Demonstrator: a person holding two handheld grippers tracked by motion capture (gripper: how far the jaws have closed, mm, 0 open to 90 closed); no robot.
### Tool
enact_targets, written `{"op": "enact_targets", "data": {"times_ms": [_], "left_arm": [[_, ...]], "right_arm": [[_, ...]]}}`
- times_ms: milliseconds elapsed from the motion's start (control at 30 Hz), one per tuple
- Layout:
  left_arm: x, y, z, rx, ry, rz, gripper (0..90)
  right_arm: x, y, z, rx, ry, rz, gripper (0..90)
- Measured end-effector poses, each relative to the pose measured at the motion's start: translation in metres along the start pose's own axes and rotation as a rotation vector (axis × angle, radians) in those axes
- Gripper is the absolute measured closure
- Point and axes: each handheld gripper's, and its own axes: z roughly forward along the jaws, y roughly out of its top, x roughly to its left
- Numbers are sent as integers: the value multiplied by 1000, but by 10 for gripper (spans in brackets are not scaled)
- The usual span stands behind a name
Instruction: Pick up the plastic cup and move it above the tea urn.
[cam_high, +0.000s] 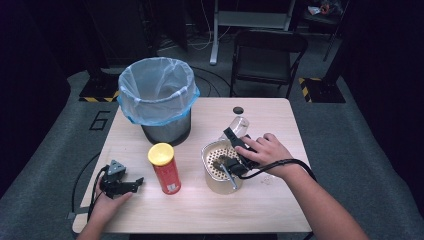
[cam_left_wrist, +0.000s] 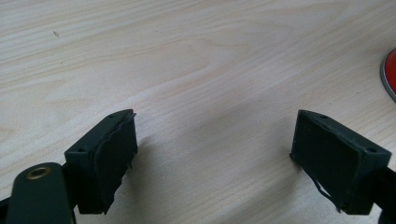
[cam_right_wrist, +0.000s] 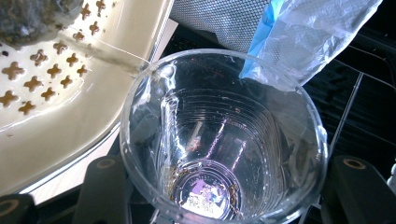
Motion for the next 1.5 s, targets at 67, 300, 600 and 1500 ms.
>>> {"op": "enact_targets", "data": {"times_ms": [67,300,600,1500], "left_arm": [[0,0,0,0,0,0,137],[0,0,0,0,0,0,137],[0,0,0,0,0,0,137],[0,0,0,1,-1,-1,137]], "right_arm": [[2,0,0,2,13,36,394],[1,1,-2,3,-1,25,395],[-1,1,-3,-4,0,17,396],[-5,1,-8,-8,-2,-28,398]]}}
